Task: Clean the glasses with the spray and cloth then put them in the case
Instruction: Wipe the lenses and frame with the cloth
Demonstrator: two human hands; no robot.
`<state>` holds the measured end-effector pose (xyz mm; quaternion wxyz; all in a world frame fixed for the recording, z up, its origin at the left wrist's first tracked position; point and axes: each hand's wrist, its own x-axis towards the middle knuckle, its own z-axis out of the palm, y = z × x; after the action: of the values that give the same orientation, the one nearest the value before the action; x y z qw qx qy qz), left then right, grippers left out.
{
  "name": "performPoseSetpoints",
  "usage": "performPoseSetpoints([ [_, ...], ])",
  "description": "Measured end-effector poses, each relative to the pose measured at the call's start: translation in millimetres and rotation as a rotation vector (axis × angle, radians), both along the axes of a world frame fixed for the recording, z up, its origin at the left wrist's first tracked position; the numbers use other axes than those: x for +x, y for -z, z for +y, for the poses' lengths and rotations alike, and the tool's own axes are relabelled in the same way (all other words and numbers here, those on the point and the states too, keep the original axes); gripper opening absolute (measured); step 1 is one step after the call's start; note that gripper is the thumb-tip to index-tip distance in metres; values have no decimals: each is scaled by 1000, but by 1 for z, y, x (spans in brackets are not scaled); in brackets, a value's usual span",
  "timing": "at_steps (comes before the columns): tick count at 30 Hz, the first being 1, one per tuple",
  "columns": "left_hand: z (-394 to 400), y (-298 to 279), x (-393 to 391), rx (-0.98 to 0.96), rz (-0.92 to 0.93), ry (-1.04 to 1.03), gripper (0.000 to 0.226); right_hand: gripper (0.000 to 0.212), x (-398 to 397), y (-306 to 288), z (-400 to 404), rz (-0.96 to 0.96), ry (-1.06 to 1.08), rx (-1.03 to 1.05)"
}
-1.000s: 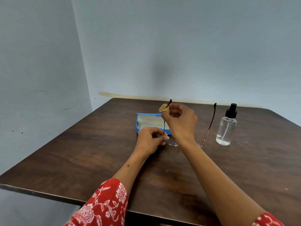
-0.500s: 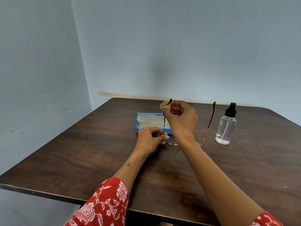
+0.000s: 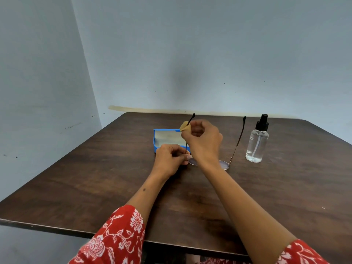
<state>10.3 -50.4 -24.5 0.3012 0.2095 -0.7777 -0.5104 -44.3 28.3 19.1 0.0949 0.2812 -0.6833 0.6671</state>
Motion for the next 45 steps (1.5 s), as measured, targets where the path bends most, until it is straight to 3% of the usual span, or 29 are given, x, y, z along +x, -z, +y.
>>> performPoseSetpoints([
  [5,0,0,1,-11,-5,6,12,10,-1,8,1,-13,17,110],
  [11,-1,2,-2,32,9,-7,10,12,-2,-11,-1,51,-9,-35],
  [18,-1,0,1,5,-6,9,13,15,-3,13,-1,5,-5,117],
  [26,-1,2,-1,68,19,5,7,11,3,-15,-2,62,3,-174],
  [33,-1,-1,1,20,1,12,13,14,-3,19,-3,7,13,123],
  [40,0,0,0,93,17,18,10,13,1,-17,-2,63,9,-128],
  [45,0,-1,1,56,-10,20,9,12,2,-1,-2,2,17,-10],
])
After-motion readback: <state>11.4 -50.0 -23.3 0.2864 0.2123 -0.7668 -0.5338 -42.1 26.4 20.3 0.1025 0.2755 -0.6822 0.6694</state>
